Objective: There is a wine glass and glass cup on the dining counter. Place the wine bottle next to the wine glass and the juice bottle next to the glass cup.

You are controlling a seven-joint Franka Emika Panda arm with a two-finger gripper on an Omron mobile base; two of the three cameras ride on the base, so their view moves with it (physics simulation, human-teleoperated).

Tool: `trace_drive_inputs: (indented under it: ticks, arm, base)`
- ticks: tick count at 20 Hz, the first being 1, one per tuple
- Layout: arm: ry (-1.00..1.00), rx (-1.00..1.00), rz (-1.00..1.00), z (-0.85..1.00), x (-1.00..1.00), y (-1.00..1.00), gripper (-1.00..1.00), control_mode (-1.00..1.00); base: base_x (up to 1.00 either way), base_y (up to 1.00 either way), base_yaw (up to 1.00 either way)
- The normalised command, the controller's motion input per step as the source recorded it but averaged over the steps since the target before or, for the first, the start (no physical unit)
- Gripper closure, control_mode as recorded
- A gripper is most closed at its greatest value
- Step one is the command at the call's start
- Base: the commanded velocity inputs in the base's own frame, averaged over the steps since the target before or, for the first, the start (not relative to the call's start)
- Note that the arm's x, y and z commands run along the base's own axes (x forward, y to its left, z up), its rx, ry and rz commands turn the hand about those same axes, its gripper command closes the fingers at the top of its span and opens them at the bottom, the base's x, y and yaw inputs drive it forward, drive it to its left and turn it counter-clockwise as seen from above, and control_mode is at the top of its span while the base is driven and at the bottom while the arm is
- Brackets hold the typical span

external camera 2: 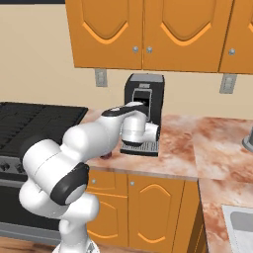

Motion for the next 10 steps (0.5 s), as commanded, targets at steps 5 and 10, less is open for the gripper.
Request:
trace_drive_inputs:
  ticks: [5,10]
  arm:
    - [0.0,0.0,0.0,0.0,0.0,0.0,-1.0,-1.0]
    - [0.0,0.0,0.0,0.0,0.0,0.0,-1.0,-1.0]
  base:
    - [0.0,0.0,0.0]
    - [0.0,0.0,0.0]
